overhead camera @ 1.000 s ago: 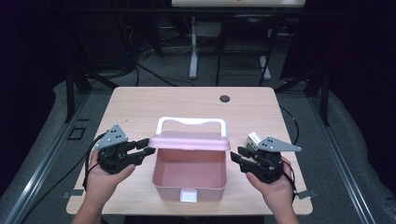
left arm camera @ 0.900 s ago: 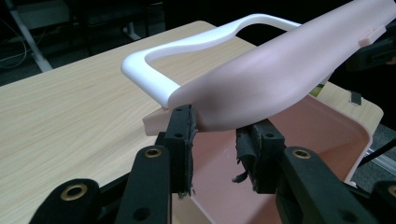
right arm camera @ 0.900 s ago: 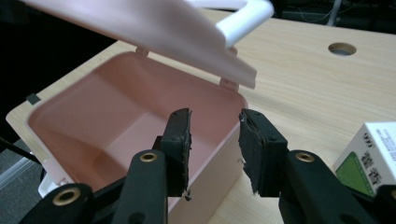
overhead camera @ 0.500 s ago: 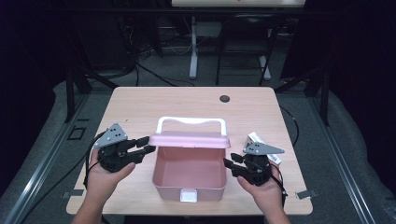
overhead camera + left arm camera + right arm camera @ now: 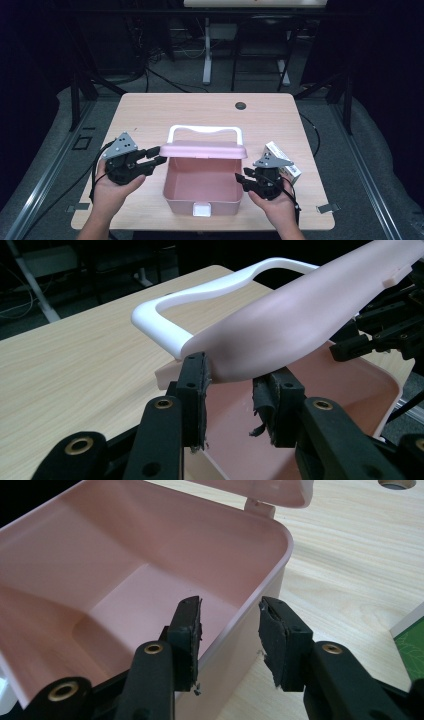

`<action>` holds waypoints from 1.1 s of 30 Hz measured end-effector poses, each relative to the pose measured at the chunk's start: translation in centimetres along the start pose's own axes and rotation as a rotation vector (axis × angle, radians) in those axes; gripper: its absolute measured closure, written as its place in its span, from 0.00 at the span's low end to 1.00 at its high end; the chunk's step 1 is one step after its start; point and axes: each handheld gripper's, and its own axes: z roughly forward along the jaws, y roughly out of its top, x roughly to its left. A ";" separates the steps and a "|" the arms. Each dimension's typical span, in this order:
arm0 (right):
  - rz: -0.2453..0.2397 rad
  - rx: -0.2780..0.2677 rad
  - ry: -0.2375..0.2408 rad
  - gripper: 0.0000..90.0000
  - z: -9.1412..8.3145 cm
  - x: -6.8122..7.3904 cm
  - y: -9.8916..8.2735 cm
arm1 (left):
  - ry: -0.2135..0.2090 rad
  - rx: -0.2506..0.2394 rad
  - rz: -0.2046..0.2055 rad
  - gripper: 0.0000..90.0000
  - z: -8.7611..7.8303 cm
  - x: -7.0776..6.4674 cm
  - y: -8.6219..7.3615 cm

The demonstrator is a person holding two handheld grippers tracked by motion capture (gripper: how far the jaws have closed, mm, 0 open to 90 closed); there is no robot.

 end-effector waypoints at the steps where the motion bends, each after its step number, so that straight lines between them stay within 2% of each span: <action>1: -0.001 0.002 -0.002 0.67 0.1 0.0 0.0 | 0.000 -0.001 -0.001 0.74 0.0 0.0 0.0; 11: -0.006 0.006 -0.006 0.68 0.3 0.2 -0.1 | 0.010 -0.001 -0.006 0.74 0.0 -0.2 0.0; 16: -0.013 0.014 -0.015 0.72 0.2 0.0 -0.1 | 0.001 -0.005 0.000 0.73 -0.1 -0.4 0.1; 33: -0.003 0.014 -0.006 0.72 0.1 -0.1 -0.1 | 0.036 -0.027 0.000 0.73 0.5 0.0 0.8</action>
